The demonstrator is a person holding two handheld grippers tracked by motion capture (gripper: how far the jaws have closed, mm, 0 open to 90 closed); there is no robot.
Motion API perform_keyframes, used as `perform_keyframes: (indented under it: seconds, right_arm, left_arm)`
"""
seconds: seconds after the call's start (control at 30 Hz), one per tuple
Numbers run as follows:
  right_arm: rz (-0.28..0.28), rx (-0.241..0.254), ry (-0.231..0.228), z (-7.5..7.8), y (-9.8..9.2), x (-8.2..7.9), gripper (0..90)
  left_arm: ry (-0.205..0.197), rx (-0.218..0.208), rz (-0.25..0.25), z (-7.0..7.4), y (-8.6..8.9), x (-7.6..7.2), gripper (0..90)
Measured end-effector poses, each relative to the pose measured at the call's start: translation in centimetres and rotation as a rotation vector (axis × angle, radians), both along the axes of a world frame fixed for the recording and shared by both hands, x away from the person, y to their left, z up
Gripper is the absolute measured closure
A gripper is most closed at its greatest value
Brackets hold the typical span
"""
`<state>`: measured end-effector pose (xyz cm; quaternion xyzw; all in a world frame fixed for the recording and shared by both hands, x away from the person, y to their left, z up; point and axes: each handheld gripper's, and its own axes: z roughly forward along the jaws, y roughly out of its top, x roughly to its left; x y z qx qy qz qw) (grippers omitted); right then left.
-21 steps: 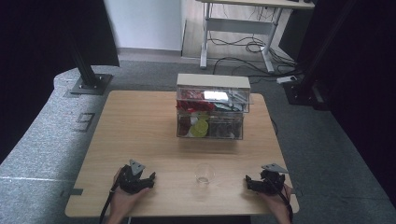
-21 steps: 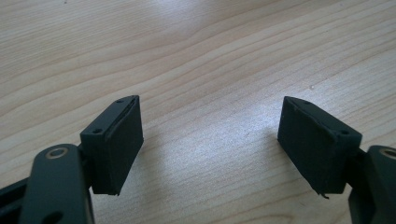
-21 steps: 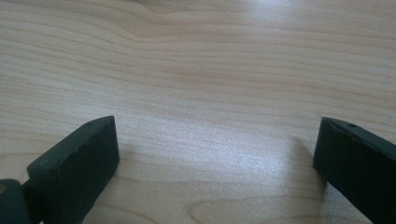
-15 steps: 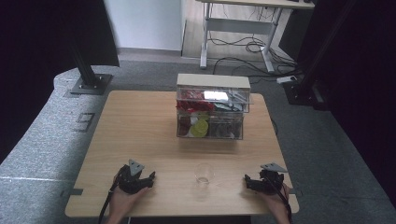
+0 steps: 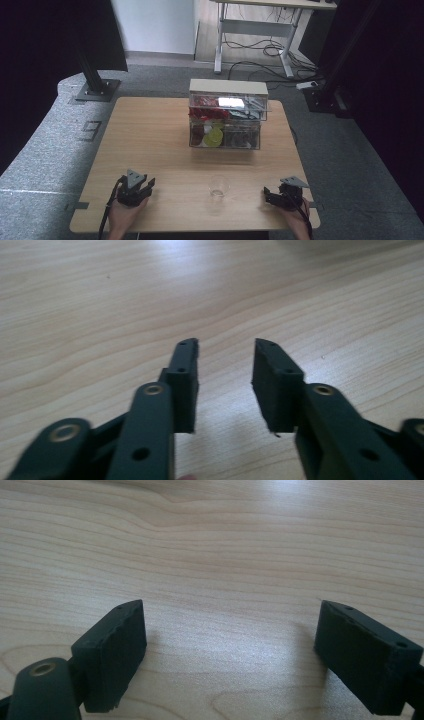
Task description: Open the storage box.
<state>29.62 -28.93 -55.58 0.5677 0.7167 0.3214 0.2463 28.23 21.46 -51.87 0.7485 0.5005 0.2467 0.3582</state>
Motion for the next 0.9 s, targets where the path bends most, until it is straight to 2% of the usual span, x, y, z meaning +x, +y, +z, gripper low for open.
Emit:
perform_keyframes:
  seconds: [0.17, 0.27, 0.4, 0.67, 0.83, 0.9]
  right_arm:
    - [-0.011, -0.001, -0.001, 0.0, 0.1, -0.1, 13.8]
    - [-0.013, 0.001, -0.002, 0.0, 0.1, -0.1, 14.2]
    - [-0.012, 0.002, -0.002, 0.0, 0.1, -0.1, 14.3]
    - [-0.019, 0.004, -0.002, 0.0, 0.1, -0.2, 15.0]
    - [-0.021, 0.003, -0.004, 0.0, 0.1, -0.3, 15.5]
    - [-0.023, 0.003, -0.005, 0.0, 0.1, -0.4, 15.7]
  left_arm:
    - [0.006, -0.045, -0.029, 1.0, 0.4, -0.3, 79.9]
    - [0.011, -0.058, -0.043, 1.5, 0.2, -0.5, 84.9]
    - [-0.004, -0.073, -0.072, 2.0, -0.3, -0.3, 88.9]
    - [-0.004, -0.094, -0.11, 2.8, -1.5, -0.5, 89.9]
    - [-0.004, -0.123, -0.125, 3.4, -2.6, 0.0, 90.0]
    - [-0.001, -0.121, -0.141, 3.6, -3.2, 0.3, 90.0]
